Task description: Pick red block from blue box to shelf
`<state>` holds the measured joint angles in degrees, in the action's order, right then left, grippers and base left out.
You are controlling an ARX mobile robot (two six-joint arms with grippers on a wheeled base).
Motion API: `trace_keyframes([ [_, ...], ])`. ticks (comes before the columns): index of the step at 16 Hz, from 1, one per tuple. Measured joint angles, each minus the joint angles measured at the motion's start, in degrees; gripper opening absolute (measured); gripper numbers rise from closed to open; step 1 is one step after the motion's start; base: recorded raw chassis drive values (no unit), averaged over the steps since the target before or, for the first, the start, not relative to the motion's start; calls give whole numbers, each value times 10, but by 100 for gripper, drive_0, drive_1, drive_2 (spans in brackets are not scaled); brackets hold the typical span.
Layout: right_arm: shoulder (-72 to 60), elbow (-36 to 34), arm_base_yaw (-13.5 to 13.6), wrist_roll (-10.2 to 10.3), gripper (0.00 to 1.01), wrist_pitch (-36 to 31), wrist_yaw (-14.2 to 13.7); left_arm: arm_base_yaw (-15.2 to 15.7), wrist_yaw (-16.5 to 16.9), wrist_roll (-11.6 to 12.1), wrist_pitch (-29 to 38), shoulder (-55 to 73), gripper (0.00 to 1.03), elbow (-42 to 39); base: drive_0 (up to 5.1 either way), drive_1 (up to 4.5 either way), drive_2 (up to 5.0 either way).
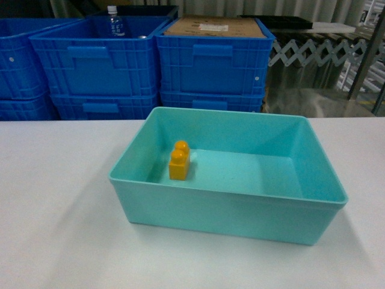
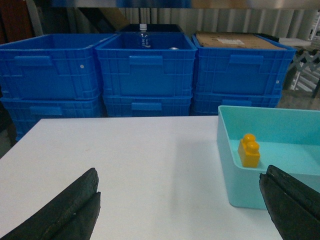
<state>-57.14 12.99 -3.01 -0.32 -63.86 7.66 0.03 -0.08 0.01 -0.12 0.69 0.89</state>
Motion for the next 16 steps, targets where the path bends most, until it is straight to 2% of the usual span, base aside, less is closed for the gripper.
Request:
trace_keyframes([
  [10,0,0,0,1,28,-1,0,0,0,0,-1,0,98,0,417,-394,-36],
  [16,0,0,0,1,28,-1,0,0,1,0,-1,0,98,0,-132,-132,-132],
])
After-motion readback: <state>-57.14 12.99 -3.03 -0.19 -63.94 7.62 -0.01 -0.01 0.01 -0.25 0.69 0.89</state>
